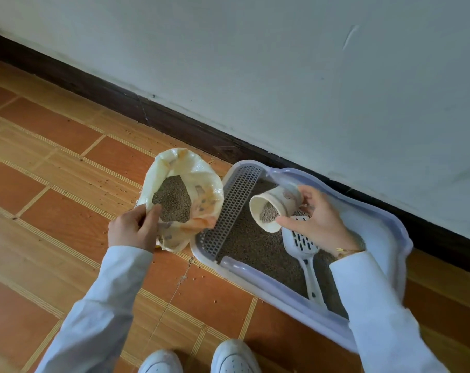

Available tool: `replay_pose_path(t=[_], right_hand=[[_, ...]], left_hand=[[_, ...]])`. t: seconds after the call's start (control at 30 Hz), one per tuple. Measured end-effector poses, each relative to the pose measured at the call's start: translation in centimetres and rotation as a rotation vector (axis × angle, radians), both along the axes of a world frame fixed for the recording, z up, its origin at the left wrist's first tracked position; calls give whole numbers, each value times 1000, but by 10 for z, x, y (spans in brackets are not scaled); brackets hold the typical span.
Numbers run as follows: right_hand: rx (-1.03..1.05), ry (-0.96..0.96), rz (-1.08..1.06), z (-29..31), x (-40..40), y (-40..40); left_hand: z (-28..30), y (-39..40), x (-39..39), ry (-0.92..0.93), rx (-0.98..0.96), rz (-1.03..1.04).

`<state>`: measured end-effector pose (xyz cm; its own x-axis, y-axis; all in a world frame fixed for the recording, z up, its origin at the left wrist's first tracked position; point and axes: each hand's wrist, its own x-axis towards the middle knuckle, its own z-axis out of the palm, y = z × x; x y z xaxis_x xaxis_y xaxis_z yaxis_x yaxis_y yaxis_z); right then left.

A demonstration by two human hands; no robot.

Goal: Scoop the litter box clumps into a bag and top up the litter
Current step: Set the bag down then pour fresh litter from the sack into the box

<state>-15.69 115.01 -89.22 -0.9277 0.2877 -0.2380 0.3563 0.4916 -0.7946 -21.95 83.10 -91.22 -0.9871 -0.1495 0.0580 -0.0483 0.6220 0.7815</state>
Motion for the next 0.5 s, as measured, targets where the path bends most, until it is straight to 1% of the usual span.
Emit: replay_pose_path(t=[0.1,0.2,0.33,0.5], right_hand=[[62,13,53,-1,4,8],[75,-10,97,0,8,15],[132,1,100,1,11,23],[252,67,118,10,10,19]], left_hand=[[0,0,0,-10,-17,8],[3,3,1,-21,-6,16],[5,5,2,-30,7,20],[2,3,2,-33,13,19]])
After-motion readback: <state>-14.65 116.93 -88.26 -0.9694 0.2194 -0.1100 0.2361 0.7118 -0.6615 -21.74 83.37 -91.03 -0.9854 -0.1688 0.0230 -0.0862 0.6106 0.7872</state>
